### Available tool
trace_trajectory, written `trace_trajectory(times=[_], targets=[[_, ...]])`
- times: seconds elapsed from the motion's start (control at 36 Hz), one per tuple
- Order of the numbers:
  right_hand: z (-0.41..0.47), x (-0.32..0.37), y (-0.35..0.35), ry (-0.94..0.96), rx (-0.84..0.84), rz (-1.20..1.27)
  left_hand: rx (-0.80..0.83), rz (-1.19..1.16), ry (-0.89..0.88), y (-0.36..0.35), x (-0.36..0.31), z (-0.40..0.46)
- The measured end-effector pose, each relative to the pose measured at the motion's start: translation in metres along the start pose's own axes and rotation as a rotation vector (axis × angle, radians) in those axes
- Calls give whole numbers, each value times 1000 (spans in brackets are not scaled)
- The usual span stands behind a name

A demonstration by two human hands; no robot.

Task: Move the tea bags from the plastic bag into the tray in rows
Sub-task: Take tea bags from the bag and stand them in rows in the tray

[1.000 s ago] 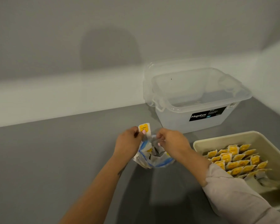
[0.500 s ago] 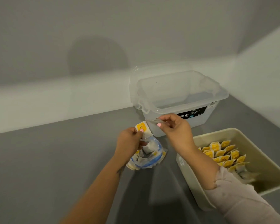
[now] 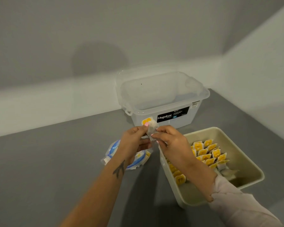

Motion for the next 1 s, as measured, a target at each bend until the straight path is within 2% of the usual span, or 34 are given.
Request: trace_trajectory(times=[0.22, 0.33, 0.42, 0.5, 0.61, 0.83, 1.0], targets=[[-11, -15, 28, 19, -29, 50, -12, 43, -46, -33, 4, -3], [-8, -22, 55, -217, -42, 158, -21, 151, -105, -49, 8, -1], [-2, -35, 75, -430, 55, 225, -36, 284, -138, -64, 12, 1], [-1, -50, 92, -510, 176, 243, -27, 332, -144, -83, 15, -1], [-9, -67, 108, -549, 236, 234, -28, 387, -189, -106, 20, -3], [-35, -93, 130, -555, 374, 246, -42, 293, -137, -132, 33, -2], [-56, -106, 140, -460, 559, 85, -103, 274, -144, -136, 42, -5]])
Point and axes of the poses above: each hand's wrist, its own z-axis towards the middle knuckle, its own y-axis out of the back of the hand, x = y × z, the point moved 1 cm from there along z, towards the middle knuckle, and after that the axes turned 8 degrees about y, right-handed, at the moved point
